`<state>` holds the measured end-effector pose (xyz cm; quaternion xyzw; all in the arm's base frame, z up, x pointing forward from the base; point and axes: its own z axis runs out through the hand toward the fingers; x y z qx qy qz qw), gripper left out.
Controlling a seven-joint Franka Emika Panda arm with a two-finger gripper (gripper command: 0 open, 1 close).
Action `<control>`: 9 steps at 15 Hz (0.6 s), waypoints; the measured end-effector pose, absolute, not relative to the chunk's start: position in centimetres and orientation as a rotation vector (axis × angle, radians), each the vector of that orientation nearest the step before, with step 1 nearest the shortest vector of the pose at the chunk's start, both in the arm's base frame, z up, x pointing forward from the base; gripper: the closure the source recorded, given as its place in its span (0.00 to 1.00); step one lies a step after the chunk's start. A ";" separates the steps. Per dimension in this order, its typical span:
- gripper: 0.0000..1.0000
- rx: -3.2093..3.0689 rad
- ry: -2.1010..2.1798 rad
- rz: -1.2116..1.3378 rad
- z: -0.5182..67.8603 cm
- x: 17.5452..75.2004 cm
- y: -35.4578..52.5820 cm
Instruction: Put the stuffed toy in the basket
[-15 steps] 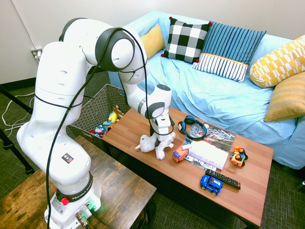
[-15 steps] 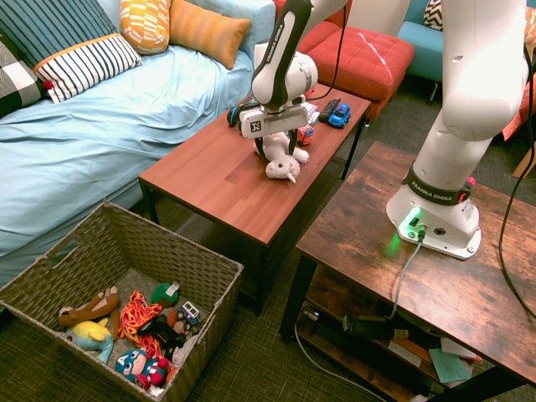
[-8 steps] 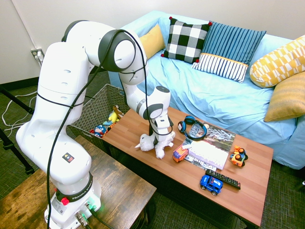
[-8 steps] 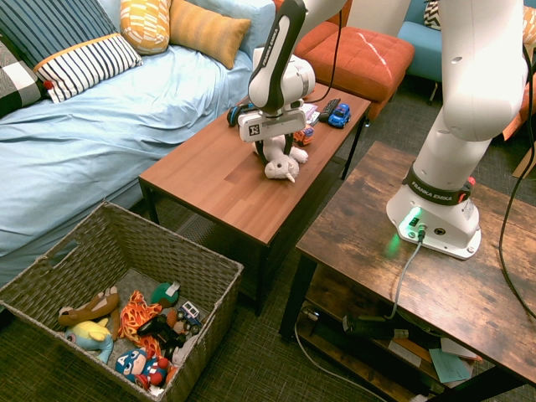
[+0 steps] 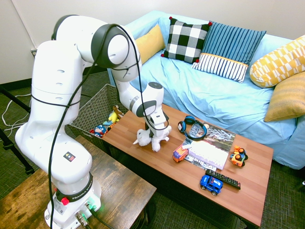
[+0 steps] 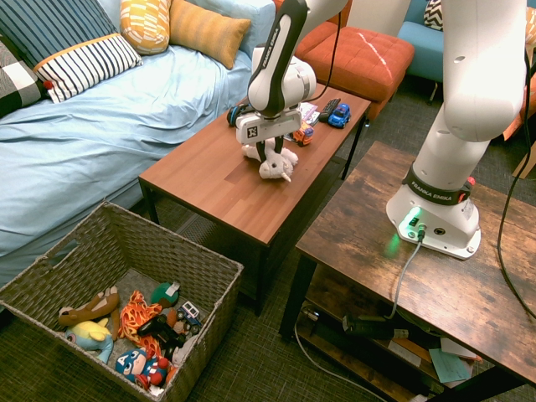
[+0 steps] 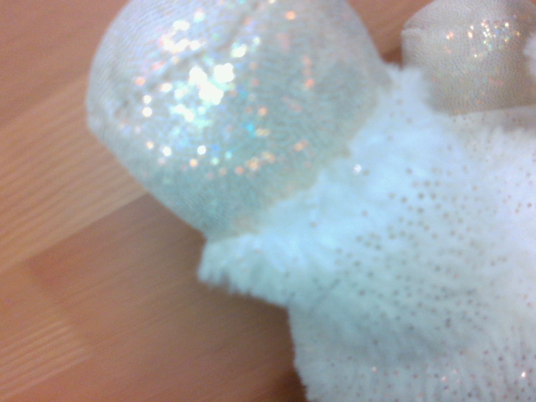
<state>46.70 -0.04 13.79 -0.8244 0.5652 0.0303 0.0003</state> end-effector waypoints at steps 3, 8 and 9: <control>1.00 -2.710 1.597 -0.045 21.2 47.2 7.4; 1.00 -2.896 1.322 -0.200 28.0 48.7 25.7; 1.00 -2.929 1.272 -0.215 27.2 49.2 28.7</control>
